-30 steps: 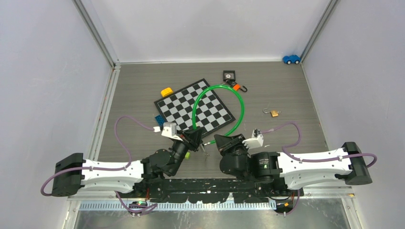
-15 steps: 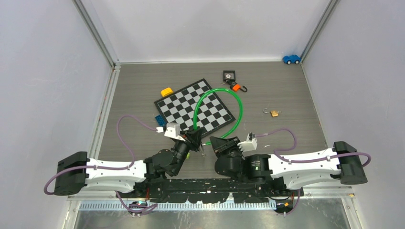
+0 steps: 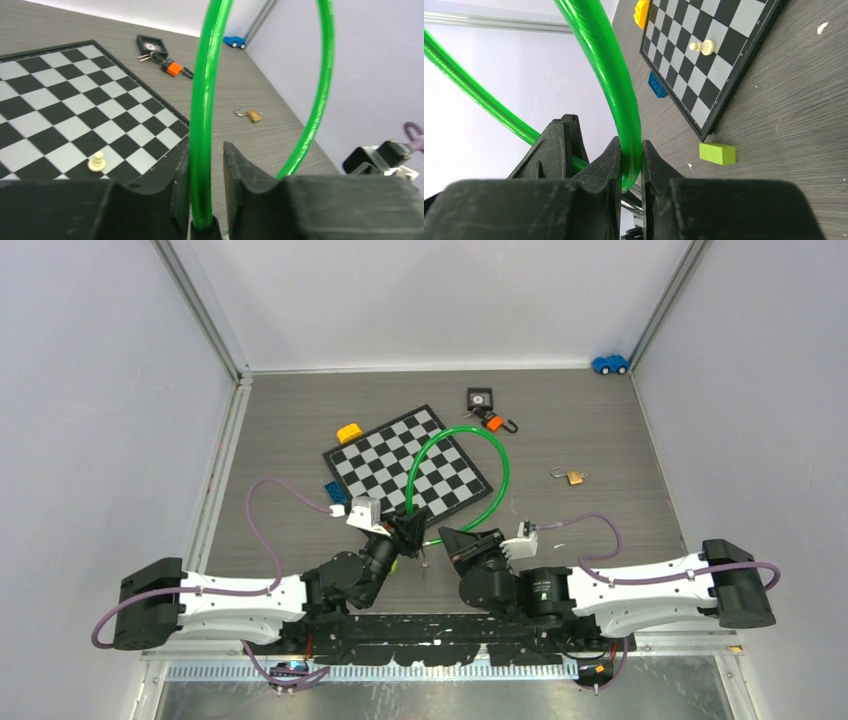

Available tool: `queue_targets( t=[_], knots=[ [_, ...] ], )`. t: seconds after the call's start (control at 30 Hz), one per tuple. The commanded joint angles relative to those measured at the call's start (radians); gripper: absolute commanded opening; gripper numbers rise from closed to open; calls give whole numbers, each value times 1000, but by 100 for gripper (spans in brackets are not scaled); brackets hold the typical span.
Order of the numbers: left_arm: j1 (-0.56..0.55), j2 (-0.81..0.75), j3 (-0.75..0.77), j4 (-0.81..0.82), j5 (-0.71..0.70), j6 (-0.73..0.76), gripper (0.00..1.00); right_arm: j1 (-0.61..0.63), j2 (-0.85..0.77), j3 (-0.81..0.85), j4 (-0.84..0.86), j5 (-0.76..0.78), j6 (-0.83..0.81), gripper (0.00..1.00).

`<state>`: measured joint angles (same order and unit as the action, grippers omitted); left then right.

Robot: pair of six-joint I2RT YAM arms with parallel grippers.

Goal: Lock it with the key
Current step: Lock the lock.

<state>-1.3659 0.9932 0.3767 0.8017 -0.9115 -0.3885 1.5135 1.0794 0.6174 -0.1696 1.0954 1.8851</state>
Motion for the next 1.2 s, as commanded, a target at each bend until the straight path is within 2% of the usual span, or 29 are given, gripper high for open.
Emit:
queue_targets(
  t=[0.0,0.17,0.3,0.57,0.83,1.17],
  knots=[
    [-10,-5,75,45,83,-32,35,16,-56,-14,83,-20,-38,0],
    [-9,-29,89,-27,83,-63,54,16,-97,-17,30,20,-37,0],
    [-9,-51,108,-99,90,-87,59,17,-122,-21,-7,48,-24,0],
    [-10,-67,154,-318,102,-205,57,17,-190,-30,-82,113,-18,0],
    [-9,-63,159,-381,128,-276,53,16,-245,-32,-123,155,-36,0],
    [-10,-25,182,-377,156,-310,46,16,-226,-6,-94,160,-134,0]
  ],
)
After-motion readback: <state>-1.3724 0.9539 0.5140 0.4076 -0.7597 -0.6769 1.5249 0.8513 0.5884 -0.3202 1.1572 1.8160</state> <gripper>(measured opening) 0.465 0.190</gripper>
